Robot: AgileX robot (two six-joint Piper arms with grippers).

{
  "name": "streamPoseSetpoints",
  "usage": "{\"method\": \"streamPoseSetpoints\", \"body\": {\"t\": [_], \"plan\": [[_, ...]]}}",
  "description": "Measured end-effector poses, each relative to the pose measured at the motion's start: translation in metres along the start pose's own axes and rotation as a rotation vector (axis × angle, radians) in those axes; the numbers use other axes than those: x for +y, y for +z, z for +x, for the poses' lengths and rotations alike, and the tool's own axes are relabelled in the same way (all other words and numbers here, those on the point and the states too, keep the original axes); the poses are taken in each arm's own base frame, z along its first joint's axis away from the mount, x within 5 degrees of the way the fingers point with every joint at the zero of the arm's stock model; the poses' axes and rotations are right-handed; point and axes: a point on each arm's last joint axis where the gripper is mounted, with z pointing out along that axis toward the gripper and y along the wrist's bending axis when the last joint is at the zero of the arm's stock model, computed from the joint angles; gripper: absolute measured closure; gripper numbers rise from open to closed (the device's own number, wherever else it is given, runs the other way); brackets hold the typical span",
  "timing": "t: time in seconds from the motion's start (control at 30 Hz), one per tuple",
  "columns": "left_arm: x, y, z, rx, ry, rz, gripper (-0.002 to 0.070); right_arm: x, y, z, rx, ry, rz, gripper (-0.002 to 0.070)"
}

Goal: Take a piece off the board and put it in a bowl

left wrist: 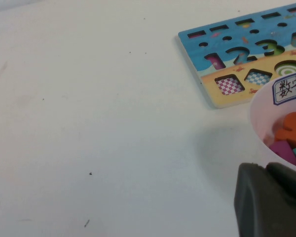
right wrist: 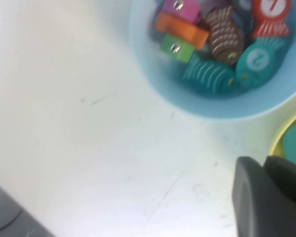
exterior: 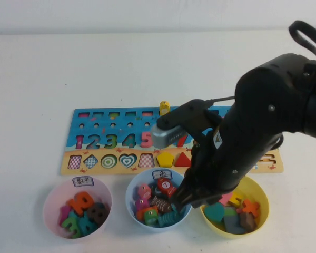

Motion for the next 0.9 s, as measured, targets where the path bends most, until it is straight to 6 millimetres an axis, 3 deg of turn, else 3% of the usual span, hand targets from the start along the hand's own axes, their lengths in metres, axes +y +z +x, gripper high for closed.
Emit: {"method": "streamPoseSetpoints", "body": {"t": [0.37, 0.63, 0.9], "plan": [[0.0, 0.0, 0.0, 0.0, 0.0, 0.0, 0.0678, 0.003, -0.031, 0.034, -0.094, 0.021, -0.019, 0.0691], [0.0, 0.0, 0.0, 0.0, 0.0, 0.0, 0.0679, -0.002, -0.05, 0.106, -0.149, 0.022, -0.034, 0.0691], [0.0, 0.0, 0.0, 0.0, 0.0, 0.0, 0.0679, -0.009, -0.051, 0.169, -0.158, -0.05, -0.024, 0.0691]]}}
